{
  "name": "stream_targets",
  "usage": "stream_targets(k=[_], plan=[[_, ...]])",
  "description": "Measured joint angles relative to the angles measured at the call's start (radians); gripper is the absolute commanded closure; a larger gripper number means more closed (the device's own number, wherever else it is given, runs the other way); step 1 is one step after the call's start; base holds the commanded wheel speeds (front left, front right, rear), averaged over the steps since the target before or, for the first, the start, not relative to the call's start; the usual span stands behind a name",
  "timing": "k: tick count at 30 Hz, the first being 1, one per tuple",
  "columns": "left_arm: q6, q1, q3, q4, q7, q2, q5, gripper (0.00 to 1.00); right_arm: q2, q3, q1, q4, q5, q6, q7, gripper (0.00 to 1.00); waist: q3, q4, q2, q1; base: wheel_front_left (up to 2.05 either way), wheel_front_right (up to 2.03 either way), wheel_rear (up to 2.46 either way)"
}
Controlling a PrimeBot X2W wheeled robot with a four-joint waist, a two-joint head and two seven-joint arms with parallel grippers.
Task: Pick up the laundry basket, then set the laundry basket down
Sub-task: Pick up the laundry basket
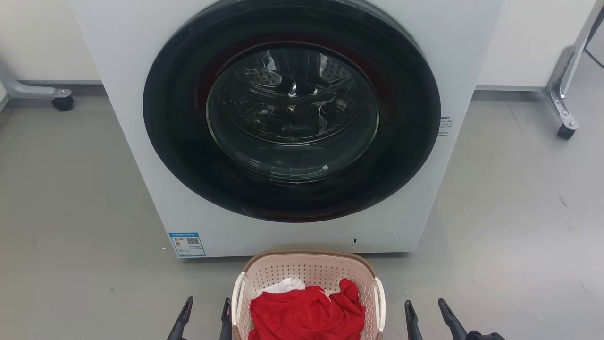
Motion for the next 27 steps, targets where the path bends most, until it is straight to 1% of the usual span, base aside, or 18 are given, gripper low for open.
stream_targets(k=[16, 23, 27], plan=[[-0.001, 0.000, 0.004, 0.006, 0.000, -0.005, -0.002, 0.00, 0.000, -0.008, 0.004, -0.016, -0.004, 0.000, 0.000, 0.00, 0.010, 0.002, 0.0000, 0.0000, 0.00, 0.00, 0.00], [-0.002, -0.002, 0.007, -0.001, 0.000, -0.006, -0.001, 0.00, 0.001, -0.015, 0.005, -0.034, -0.004, 0.000, 0.000, 0.00, 0.050, 0.004, 0.0000, 0.0000, 0.00, 0.00, 0.00], [-0.010, -0.026, 0.009, -0.007, 0.000, -0.007, 0.002, 0.00, 0.001, -0.026, -0.006, -0.044, -0.008, 0.000, 0.000, 0.00, 0.094, 0.003, 0.0000, 0.0000, 0.00, 0.00, 0.00]])
